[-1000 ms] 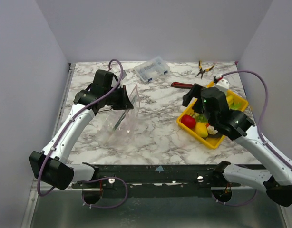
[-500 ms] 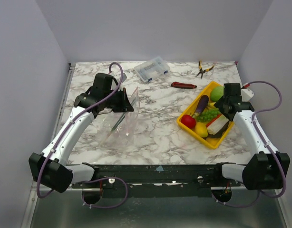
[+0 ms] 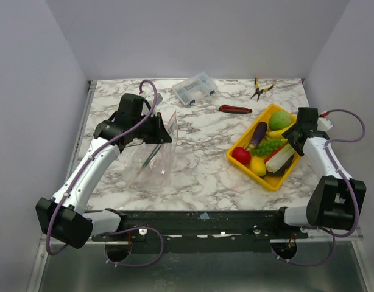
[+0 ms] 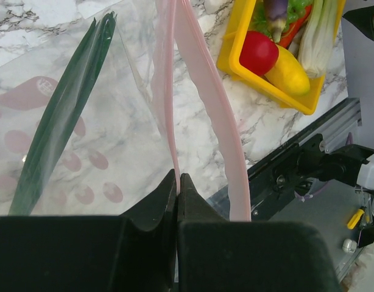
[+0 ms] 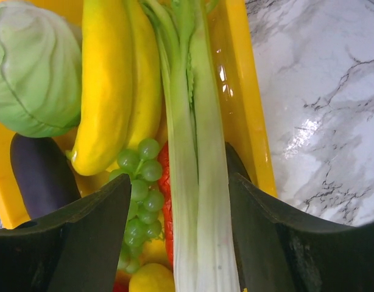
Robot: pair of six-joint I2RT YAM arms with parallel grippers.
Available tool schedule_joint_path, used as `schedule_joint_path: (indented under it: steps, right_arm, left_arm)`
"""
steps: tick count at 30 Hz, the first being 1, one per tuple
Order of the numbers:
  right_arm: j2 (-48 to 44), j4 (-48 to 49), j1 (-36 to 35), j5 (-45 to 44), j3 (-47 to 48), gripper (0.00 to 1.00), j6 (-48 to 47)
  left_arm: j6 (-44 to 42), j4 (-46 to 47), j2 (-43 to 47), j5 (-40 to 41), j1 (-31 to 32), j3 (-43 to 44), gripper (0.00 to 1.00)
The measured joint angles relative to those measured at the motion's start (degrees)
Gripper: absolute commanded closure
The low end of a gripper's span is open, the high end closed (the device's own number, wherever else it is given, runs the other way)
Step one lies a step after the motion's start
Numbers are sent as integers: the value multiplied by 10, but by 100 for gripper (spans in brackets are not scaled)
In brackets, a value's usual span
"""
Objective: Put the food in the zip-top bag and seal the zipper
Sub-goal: Pick up the fake vegetable from the bin.
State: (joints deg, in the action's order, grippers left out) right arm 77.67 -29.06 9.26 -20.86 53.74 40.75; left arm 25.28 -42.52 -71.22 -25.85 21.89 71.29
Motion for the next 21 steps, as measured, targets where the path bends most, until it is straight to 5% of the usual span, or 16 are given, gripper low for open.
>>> schedule_joint_path:
  steps: [10,21]
  right_arm:
    - [43,60,43,40,-26,30,-23]
    - [79,140,62,93,-51,67,-33]
  left_arm:
    - [0,0,2,-3,5,0,100]
    - [-6,0,2,-3,6,-1,100]
